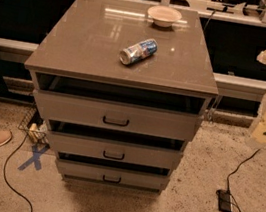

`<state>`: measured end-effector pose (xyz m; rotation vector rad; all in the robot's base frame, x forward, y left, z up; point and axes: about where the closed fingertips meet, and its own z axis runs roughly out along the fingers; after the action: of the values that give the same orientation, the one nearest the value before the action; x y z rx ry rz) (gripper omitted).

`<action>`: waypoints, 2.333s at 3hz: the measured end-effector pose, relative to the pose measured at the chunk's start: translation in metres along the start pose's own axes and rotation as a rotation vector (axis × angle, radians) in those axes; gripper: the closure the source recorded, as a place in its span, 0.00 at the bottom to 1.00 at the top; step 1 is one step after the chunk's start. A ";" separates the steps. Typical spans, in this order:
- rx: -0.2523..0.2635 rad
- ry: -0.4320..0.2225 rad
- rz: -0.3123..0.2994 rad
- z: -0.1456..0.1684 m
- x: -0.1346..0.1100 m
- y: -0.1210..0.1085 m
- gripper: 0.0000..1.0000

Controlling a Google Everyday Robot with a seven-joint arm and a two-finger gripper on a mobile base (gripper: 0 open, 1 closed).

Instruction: Open top drawer

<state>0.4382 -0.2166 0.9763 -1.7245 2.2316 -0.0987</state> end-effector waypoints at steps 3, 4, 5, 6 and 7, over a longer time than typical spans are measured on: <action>-0.094 -0.145 -0.065 0.068 -0.008 0.041 0.00; -0.120 -0.167 -0.083 0.104 -0.008 0.060 0.00; -0.119 -0.167 -0.083 0.104 -0.008 0.060 0.00; -0.079 -0.126 -0.090 0.135 -0.005 0.053 0.00; -0.025 -0.073 -0.097 0.193 -0.001 0.040 0.00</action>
Offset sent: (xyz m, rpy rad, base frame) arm -0.0166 0.0134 -0.0810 0.1472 0.0905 0.0986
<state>0.4574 -0.1782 0.7840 -1.8198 2.1056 -0.0300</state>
